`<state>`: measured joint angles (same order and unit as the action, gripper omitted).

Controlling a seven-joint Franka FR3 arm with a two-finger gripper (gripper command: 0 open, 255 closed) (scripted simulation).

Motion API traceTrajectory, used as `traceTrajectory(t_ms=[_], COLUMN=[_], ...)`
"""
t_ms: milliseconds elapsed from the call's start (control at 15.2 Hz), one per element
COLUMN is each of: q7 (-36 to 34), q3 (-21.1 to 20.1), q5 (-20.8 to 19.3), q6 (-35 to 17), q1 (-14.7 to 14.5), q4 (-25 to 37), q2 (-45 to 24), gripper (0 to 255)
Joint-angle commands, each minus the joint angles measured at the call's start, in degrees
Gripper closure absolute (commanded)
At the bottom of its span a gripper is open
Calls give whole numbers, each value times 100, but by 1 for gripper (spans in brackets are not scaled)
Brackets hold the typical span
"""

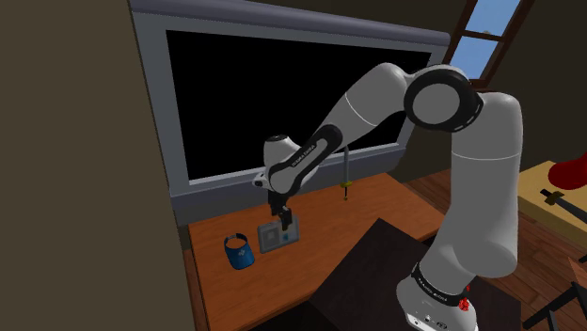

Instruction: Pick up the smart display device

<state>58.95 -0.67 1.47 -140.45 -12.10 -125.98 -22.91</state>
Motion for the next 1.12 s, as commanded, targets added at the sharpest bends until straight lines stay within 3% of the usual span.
traceTrajectory(t_ms=[0, 264, 330, 1056], q7=[19, 23, 19, 20], q3=[-1, -2, -3, -1], q5=[-2, 0, 0, -2], q6=[-112, -266, -278, -148], q1=[5, 5, 2, 5], q4=[46, 73, 53, 50], q2=[-155, -336, -328, -194], gripper=[0, 0, 255, 255])
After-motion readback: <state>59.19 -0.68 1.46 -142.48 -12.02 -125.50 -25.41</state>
